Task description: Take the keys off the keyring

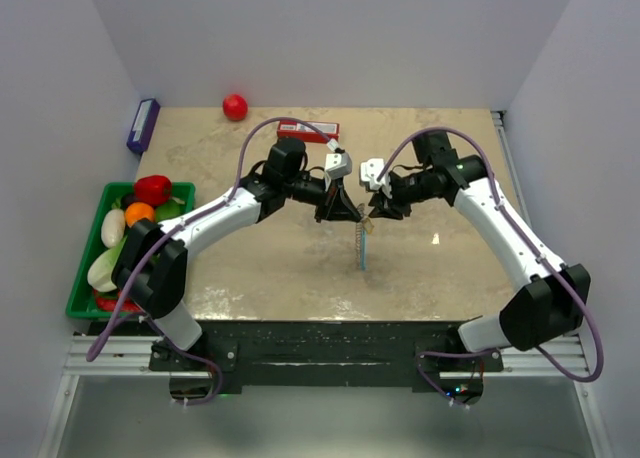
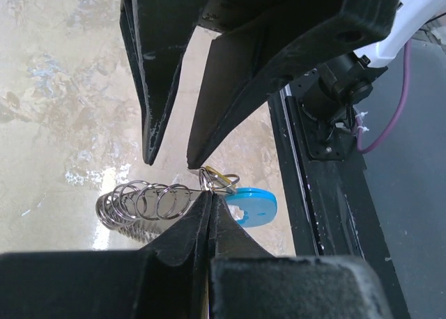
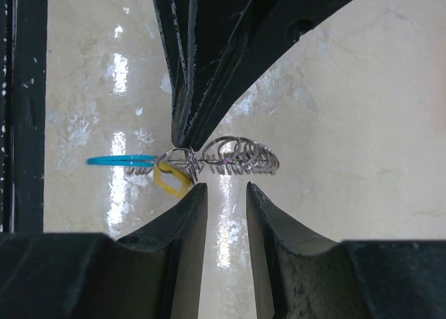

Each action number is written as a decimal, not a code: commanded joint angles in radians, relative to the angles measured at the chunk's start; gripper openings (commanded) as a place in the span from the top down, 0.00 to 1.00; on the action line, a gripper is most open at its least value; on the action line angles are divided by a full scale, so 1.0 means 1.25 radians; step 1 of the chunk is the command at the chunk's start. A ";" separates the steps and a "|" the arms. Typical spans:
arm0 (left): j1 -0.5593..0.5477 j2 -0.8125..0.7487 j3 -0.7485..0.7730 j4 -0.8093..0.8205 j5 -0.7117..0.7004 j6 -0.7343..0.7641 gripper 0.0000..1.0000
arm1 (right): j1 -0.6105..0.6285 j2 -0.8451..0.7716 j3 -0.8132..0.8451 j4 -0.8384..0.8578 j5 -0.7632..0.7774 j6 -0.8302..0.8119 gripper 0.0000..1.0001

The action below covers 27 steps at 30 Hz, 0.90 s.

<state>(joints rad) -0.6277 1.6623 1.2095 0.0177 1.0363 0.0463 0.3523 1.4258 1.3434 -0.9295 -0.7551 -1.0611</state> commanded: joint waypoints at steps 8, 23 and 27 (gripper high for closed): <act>0.004 -0.028 0.039 0.020 0.028 0.019 1.00 | 0.000 -0.068 0.041 -0.012 -0.062 -0.037 0.67; 0.004 -0.019 0.047 0.021 0.029 0.012 1.00 | 0.002 -0.018 0.042 -0.055 -0.098 -0.067 0.72; 0.003 -0.017 0.049 0.021 0.032 0.011 1.00 | 0.004 -0.008 0.052 -0.059 -0.100 -0.065 0.72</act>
<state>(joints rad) -0.6277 1.6623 1.2213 0.0120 1.0439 0.0463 0.3531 1.4120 1.3643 -0.9882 -0.8333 -1.1271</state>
